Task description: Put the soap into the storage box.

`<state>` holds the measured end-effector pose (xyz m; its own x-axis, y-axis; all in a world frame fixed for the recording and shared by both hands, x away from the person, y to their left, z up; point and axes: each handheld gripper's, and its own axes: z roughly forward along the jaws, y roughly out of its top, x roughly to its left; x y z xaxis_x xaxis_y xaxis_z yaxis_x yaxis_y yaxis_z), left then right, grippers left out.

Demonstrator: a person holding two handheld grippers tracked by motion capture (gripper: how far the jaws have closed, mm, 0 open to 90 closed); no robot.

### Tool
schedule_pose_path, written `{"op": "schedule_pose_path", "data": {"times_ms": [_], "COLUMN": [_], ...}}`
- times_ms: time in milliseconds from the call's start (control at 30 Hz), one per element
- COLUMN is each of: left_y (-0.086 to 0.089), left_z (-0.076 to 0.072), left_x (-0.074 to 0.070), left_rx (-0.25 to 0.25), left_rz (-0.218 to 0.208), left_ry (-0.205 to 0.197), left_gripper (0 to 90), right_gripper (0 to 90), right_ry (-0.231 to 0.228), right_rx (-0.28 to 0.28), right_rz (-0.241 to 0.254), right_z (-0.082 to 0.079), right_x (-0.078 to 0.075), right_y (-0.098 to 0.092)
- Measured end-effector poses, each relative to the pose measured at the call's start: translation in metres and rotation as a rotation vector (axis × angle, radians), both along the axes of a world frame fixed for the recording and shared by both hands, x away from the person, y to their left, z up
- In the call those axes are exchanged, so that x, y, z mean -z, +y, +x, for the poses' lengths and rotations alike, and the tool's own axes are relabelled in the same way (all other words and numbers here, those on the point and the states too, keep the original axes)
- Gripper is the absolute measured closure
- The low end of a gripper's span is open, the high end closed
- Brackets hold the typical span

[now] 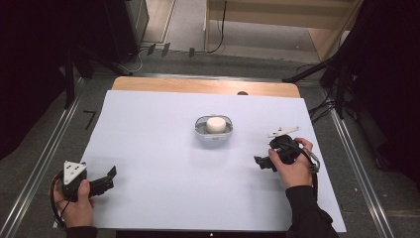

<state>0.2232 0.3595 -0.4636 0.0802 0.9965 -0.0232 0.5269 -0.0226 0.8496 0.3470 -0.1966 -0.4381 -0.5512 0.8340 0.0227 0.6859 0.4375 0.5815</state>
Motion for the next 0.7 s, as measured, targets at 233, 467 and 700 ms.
{"op": "schedule_pose_path", "data": {"times_ms": [233, 467, 700], "left_y": [-0.001, -0.001, -0.001], "left_z": [0.0, 0.0, 0.0], "left_x": [0.0, 0.0, 0.0], "left_rx": [-0.001, -0.001, -0.001], "left_rz": [0.006, 0.007, 0.009], "left_ry": [0.001, 0.0, -0.001], "left_gripper": [0.1, 0.1, 0.1], "right_gripper": [0.0, 0.0, 0.0], "right_ry": [0.008, 0.002, -0.011], "right_rx": [0.04, 0.076, 0.116], "right_rz": [0.013, 0.038, 0.056], "right_z": [-0.011, -0.021, -0.032], "right_x": [0.011, 0.019, 0.026], "right_y": [-0.019, -0.035, -0.051]}}
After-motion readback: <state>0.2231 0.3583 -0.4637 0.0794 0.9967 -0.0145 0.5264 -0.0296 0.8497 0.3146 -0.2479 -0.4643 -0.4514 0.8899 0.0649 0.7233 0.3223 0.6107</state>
